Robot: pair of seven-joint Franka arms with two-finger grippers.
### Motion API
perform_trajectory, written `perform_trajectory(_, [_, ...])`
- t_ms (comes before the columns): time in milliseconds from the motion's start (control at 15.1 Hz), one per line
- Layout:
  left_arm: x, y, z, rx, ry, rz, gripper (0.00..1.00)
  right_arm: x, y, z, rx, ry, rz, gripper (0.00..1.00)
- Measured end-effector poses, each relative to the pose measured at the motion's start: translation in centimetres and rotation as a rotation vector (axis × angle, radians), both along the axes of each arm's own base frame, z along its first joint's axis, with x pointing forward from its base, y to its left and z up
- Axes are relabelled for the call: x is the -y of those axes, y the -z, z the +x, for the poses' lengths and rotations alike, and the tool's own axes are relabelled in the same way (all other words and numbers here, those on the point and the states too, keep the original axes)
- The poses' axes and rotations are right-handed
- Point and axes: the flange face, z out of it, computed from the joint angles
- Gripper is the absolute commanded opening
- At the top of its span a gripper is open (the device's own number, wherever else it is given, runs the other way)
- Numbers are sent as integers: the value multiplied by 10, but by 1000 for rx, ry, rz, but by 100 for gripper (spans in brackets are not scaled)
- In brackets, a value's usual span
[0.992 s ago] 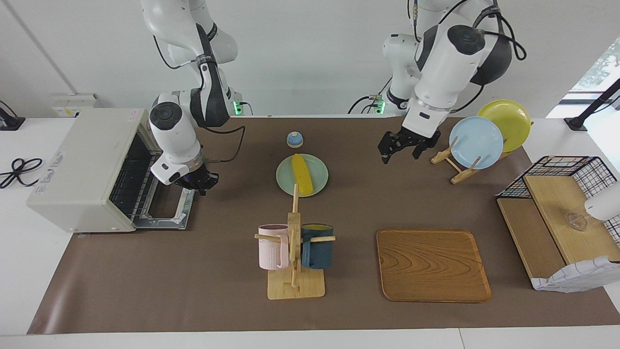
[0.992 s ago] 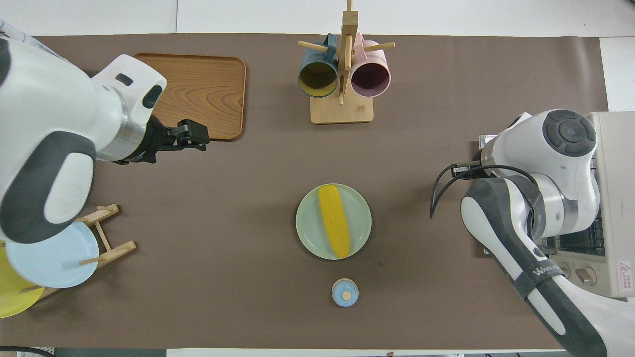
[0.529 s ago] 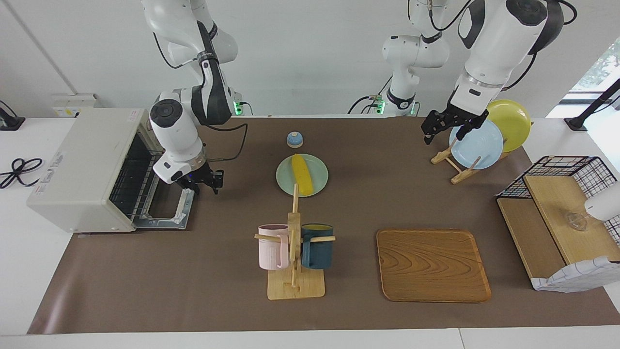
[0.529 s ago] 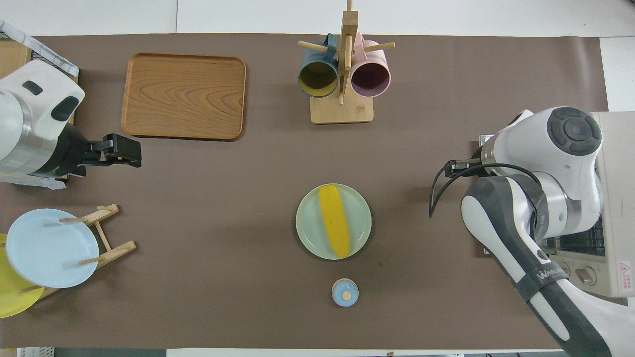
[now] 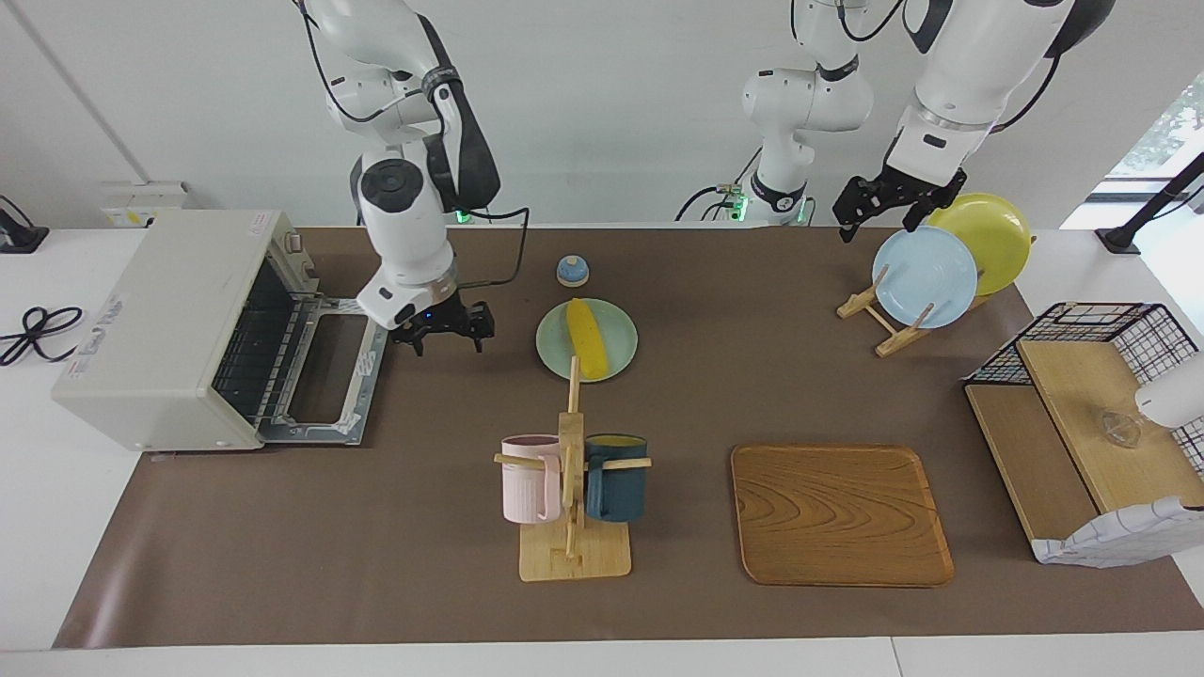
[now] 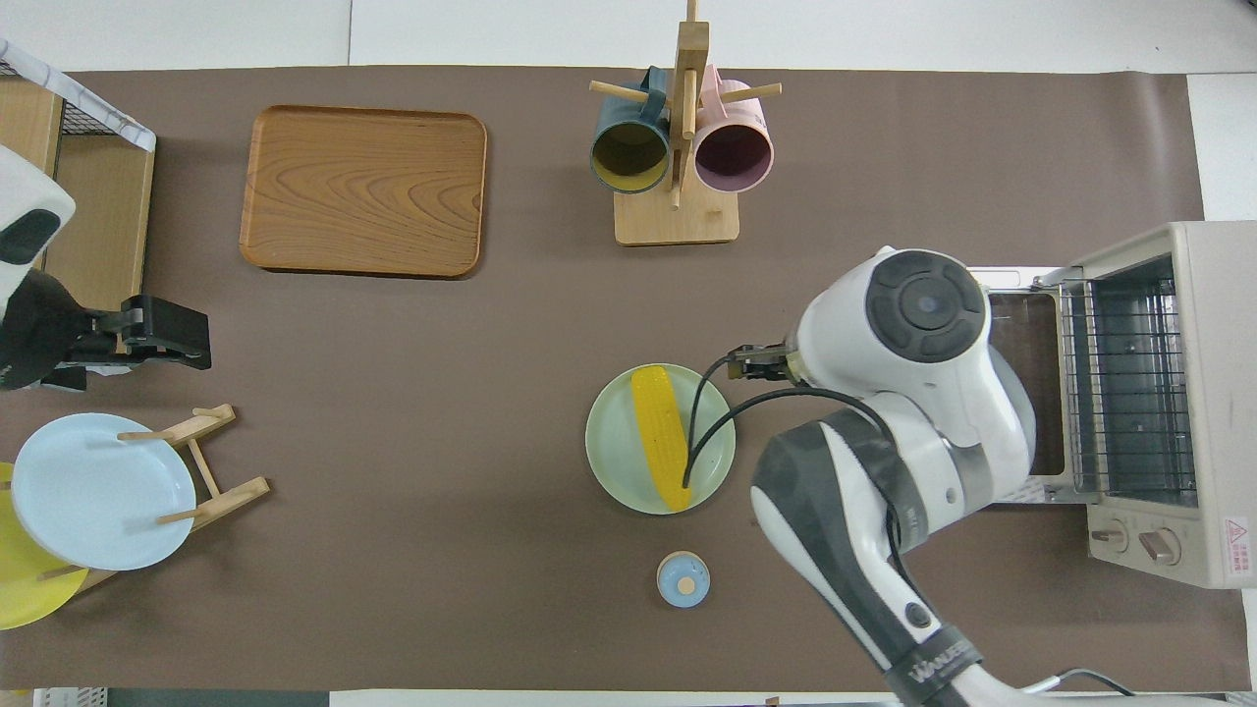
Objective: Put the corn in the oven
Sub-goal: 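Move the right gripper from the oven to the corn on the plate, then grasp the corn on the plate with the right gripper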
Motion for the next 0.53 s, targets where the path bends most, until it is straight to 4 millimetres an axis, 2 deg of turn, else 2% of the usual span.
perform_trajectory(132, [3, -6, 7, -2, 3, -9, 100, -49, -15, 3, -4, 6, -5, 100])
perform_trajectory(198, [4, -6, 11, -4, 3, -12, 100, -76, -13, 4, -2, 12, -5, 100])
perform_trajectory(265, [5, -3, 15, -8, 3, -14, 100, -108, -2, 2, 0, 27, -6, 100])
perform_trajectory(397, [6, 3, 20, -22, 9, -26, 100, -161, 35, -5, 12, 30, -2, 100])
perform_trajectory(529, [7, 9, 24, -35, 12, -41, 100, -189, 71, -13, 12, 9, -7, 100])
